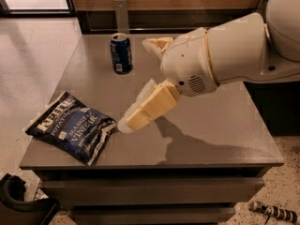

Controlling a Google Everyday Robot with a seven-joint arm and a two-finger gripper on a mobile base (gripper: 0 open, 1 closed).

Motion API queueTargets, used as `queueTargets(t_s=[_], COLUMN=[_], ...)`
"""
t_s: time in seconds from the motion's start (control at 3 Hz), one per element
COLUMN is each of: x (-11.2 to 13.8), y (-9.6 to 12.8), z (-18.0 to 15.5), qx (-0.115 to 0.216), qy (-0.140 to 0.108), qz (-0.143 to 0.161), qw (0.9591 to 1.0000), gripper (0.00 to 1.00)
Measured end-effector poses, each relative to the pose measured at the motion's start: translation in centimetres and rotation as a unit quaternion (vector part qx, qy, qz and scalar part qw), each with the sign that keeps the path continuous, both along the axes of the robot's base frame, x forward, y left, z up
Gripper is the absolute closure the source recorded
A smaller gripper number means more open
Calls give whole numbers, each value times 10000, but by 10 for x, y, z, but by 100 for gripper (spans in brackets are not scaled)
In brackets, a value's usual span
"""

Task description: Pick blue chip bag

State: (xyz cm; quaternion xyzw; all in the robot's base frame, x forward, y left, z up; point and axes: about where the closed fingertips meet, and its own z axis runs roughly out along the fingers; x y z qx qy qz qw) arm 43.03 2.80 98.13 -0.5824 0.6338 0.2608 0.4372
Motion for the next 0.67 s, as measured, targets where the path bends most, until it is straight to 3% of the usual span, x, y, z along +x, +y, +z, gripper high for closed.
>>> queueTargets(t_s=[0.33, 0.67], x=[0, 0], y=[7, 34], z=[-4, -19], qx=[6, 33], qy=[48, 247], qz=[13, 66], qw=[10000, 9997], gripper=[0, 0])
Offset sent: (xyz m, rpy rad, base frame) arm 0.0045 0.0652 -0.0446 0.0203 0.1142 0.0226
